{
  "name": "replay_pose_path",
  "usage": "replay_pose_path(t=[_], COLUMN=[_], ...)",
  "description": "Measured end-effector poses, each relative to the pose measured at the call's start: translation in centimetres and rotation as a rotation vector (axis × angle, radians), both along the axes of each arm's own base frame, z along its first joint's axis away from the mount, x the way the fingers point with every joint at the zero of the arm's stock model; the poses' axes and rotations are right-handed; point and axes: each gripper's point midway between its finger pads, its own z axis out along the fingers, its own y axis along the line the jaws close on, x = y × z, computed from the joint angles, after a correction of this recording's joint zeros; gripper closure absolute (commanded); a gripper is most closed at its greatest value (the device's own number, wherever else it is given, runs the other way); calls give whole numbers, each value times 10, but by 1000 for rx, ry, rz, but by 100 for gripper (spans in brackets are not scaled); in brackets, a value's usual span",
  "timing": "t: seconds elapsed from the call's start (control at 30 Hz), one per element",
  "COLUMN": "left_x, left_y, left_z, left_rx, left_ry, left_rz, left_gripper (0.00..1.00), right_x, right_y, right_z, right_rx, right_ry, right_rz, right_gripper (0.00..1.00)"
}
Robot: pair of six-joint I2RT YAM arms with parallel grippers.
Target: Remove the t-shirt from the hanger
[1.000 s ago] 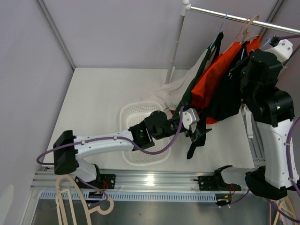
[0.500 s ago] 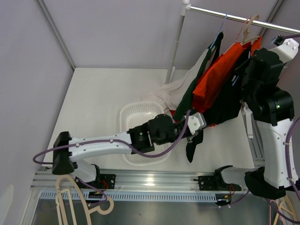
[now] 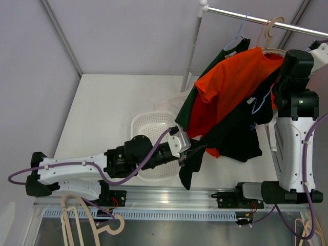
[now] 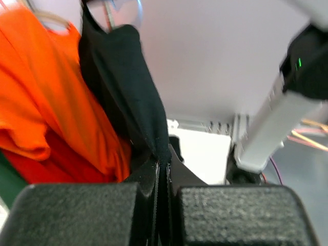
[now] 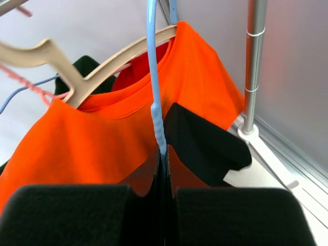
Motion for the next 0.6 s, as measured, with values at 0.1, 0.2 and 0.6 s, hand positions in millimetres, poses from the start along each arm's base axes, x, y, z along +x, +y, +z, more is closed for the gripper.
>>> replay_pose_path(t=[0.1, 0.2, 0.6], left_x=[-3, -4, 70], left_y=[-3, -7, -101], left_z=[-29, -58, -83], left_rx=[42, 86, 102], left_ry=[41, 79, 228], left_rz=[-13, -14, -12], left_gripper=[99, 99, 99], right_x=[6, 9, -37], right_y=[-11, -12, 31], right_z=[0, 2, 39], right_rx=[11, 30, 146], right_ry=[7, 12, -116], right_rz=[-13, 9, 215], right_gripper=[100, 100, 100])
